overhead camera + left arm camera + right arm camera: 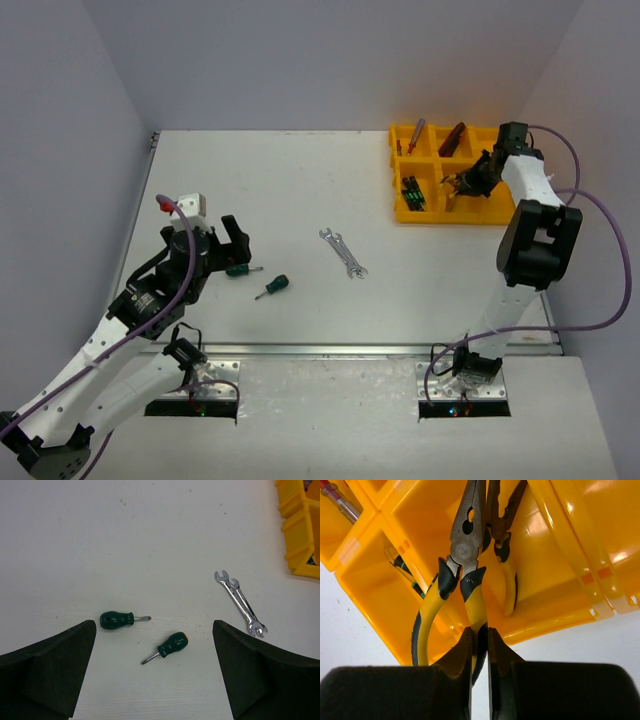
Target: Sort the tools into containers
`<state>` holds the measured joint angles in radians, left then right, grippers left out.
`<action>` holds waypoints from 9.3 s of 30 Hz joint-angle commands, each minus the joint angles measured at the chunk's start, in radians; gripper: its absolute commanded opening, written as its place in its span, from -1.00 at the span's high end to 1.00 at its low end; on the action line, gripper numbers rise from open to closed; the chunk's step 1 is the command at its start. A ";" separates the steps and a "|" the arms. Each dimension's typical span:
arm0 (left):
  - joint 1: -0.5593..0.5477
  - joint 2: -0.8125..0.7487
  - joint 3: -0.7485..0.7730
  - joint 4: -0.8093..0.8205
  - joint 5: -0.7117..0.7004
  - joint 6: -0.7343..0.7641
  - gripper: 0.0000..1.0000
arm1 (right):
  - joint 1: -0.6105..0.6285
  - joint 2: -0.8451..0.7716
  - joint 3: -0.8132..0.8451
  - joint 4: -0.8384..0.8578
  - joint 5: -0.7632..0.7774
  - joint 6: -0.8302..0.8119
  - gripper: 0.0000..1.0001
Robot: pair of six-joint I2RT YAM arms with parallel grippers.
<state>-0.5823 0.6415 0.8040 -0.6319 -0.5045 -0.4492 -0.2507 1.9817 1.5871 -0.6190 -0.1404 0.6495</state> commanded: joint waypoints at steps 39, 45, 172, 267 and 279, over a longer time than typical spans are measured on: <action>0.010 0.058 0.026 -0.009 -0.104 -0.044 -1.00 | 0.947 -0.242 -0.240 0.008 0.284 -0.255 -0.75; 0.015 0.074 0.037 -0.029 -0.136 -0.061 -1.00 | 1.084 -0.213 -0.269 0.135 0.188 -0.173 -0.60; 0.154 0.131 0.008 0.061 0.083 0.030 -1.00 | 0.198 0.372 0.489 0.767 0.759 -0.818 -0.98; -0.194 0.351 -0.238 0.896 0.408 -0.448 0.87 | 0.920 -0.679 -0.916 1.035 -0.377 0.259 1.00; -0.193 0.346 -0.097 0.712 0.267 -0.360 -1.00 | 0.902 -0.677 -0.875 0.911 -0.291 0.185 1.00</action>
<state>-0.7673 1.0058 0.5876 0.1869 -0.1282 -0.8581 0.6690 1.3315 0.6450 0.3256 -0.5143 0.8884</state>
